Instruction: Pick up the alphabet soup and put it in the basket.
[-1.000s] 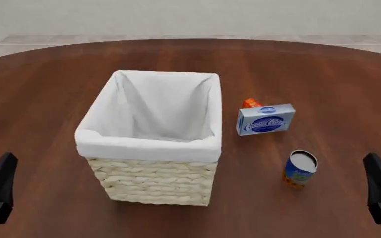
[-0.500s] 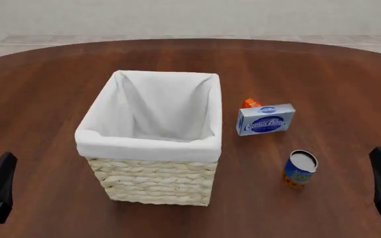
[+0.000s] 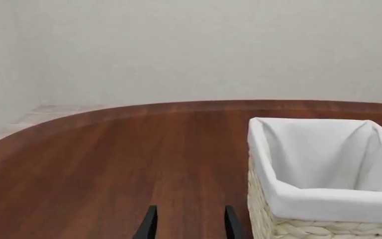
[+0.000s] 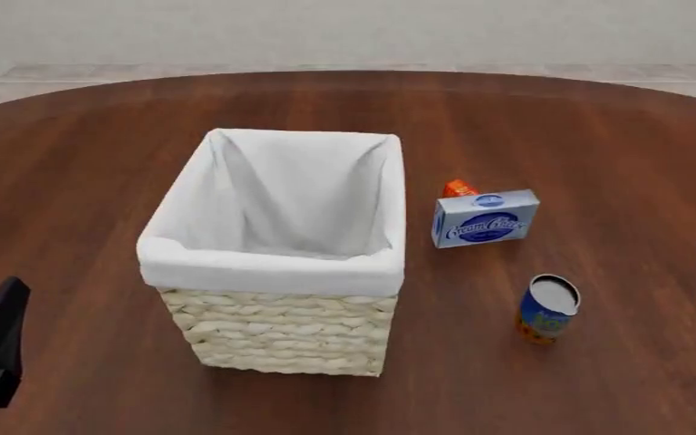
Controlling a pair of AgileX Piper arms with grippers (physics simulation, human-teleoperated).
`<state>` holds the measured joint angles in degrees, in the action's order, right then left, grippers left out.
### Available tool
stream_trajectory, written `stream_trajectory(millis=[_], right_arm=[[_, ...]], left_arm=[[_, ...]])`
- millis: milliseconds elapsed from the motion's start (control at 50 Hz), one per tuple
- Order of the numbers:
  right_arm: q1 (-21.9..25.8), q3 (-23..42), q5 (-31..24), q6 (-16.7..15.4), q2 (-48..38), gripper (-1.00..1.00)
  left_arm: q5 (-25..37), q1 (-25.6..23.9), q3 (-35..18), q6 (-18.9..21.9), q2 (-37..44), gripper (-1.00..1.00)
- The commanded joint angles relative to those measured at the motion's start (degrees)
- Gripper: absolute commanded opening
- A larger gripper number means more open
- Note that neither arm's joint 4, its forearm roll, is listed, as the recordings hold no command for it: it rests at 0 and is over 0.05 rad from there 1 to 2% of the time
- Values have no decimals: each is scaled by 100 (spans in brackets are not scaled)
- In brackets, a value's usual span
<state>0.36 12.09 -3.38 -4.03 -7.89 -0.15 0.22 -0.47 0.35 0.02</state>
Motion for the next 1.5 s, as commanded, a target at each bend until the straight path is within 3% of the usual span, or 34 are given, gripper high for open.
stream_trajectory(millis=[20, 620, 1180, 1500], right_arm=[[69, 437, -17, -74, -540, 100], [157, 951, -164, -332, -1481, 100], [175, 1027, -187, -385, -2151, 100], [307, 1002, -155, -262, -2425, 100]], left_arm=[[21, 21, -40, 5, -1, 100], [130, 16, -121, 36, 1, 100], [121, 16, -112, -6, 2, 100], [147, -40, -127, 5, 2, 100]])
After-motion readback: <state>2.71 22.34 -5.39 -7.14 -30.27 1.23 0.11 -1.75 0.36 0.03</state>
